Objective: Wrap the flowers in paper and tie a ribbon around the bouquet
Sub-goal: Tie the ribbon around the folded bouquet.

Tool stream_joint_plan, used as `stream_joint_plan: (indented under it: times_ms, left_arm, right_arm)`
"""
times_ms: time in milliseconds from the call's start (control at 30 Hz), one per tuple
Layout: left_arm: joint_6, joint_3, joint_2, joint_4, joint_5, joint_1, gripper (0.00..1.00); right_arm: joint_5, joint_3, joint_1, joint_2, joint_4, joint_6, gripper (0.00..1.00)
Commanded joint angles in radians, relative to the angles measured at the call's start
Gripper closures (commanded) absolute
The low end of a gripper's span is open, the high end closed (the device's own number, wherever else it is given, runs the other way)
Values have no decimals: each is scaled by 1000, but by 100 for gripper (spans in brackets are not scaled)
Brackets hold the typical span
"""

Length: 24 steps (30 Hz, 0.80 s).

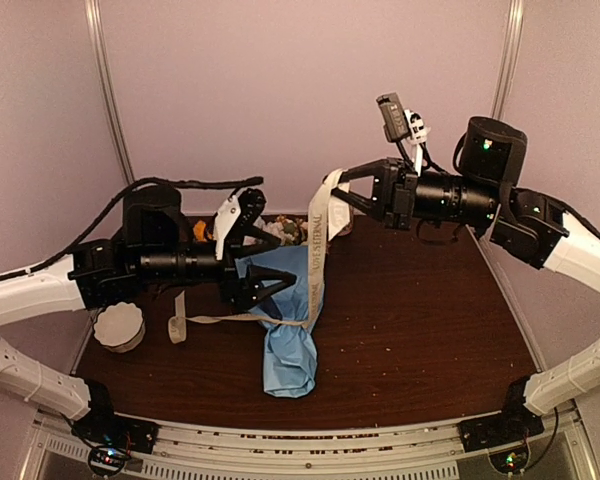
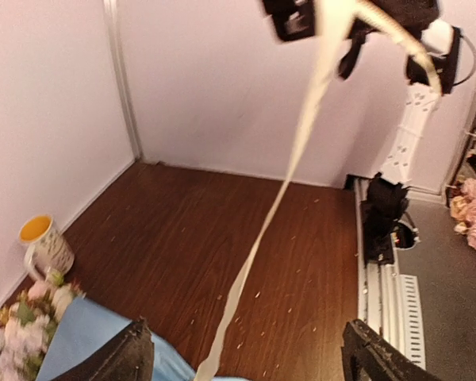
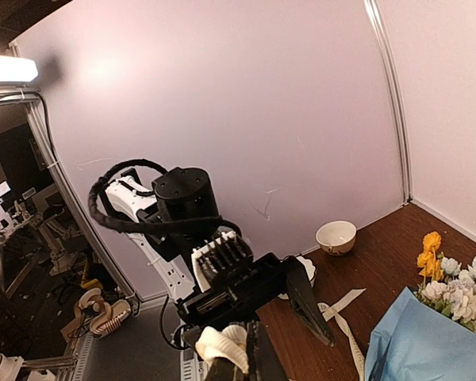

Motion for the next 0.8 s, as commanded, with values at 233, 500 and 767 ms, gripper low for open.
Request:
stream_joint_plan:
  times_ms: [233,500,767]
  left_arm:
    - [216,311,204,-40,105,5,36]
    - [207,325,178,-24,-26,5,100]
    - [137,257,151,47,-173,20,100]
  right_arm:
    - [-51,14,7,14,58,21,100]
    - [43,-103,-29,-29,-38,12,41]
    - [306,-336,27,74,71,6,6]
